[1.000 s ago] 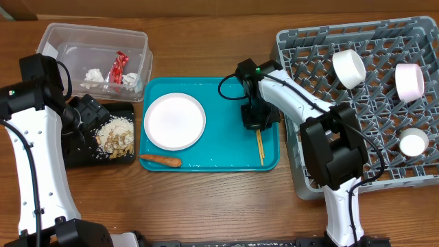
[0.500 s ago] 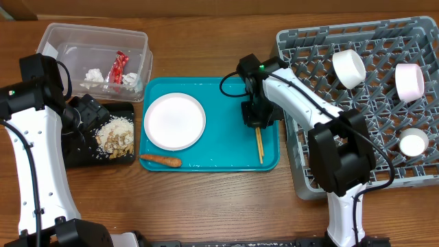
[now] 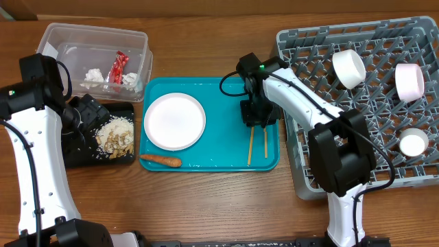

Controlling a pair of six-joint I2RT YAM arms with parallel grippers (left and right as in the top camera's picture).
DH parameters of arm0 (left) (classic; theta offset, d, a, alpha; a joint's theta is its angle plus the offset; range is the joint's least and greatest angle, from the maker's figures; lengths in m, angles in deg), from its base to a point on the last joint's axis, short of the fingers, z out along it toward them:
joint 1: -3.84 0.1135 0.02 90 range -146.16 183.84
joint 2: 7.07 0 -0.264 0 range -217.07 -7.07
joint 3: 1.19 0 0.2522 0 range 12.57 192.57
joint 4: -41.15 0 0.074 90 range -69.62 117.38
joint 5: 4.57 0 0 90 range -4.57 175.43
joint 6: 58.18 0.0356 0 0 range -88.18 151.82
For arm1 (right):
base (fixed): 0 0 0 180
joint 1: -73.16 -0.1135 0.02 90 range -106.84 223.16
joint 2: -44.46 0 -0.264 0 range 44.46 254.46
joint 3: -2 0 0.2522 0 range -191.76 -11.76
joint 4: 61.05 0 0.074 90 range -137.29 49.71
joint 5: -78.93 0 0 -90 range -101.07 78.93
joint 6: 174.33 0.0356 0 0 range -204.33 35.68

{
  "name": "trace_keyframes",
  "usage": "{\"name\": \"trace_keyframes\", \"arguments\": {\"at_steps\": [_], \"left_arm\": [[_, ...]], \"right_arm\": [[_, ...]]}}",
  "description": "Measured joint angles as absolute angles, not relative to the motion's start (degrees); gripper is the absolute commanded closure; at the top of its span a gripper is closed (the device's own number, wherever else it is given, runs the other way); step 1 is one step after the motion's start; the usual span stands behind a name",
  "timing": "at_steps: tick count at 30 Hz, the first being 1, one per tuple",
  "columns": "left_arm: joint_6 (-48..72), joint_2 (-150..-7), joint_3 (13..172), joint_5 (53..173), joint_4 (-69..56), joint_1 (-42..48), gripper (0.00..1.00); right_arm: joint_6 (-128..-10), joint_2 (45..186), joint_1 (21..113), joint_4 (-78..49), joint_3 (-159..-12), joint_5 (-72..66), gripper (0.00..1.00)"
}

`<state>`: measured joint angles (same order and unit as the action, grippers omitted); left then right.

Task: Sort waste into correct bins and load items into the dishwasher
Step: 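Carry the chopstick to the rack and insert it with the right gripper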

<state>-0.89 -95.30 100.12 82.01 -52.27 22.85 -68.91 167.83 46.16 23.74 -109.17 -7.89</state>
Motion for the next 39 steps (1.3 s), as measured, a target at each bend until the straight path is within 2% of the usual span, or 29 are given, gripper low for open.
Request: {"name": "trace_keyframes", "arguments": {"at_steps": [10, 18, 19, 22, 25, 34, 39], "left_arm": [[-0.89, -95.3, 100.12, 82.01, -52.27, 22.85, 0.0], [-0.89, -95.3, 100.12, 82.03, -52.25, 22.85, 0.0], [-0.89, -95.3, 100.12, 82.01, -52.25, 22.85, 0.0], [-0.89, -95.3, 100.12, 82.03, -52.25, 22.85, 0.0], [-0.89, -95.3, 100.12, 82.03, -52.23, 22.85, 0.0], [-0.89, -95.3, 100.12, 82.03, -52.08, 22.85, 0.0], [-0.89, -95.3, 100.12, 82.09, -52.1, 22.85, 0.0]], "right_arm": [[-68.32, 167.83, 46.16, 20.96, -108.8, -7.04, 0.64], [-63.33, 167.83, 46.16, 14.25, -102.0, -6.4, 0.65], [-62.94, 167.22, 46.16, 13.46, -101.17, -6.36, 0.69], [-61.85, 166.37, 46.16, 12.07, -99.66, -6.42, 0.9], [-61.69, 166.22, 46.16, 12.22, -99.22, -6.23, 0.95], [-61.01, 165.65, 46.18, 16.15, -100.43, -5.99, 0.96], [-63.62, 160.16, 46.44, 19.98, -105.28, -7.67, 0.96]]}}
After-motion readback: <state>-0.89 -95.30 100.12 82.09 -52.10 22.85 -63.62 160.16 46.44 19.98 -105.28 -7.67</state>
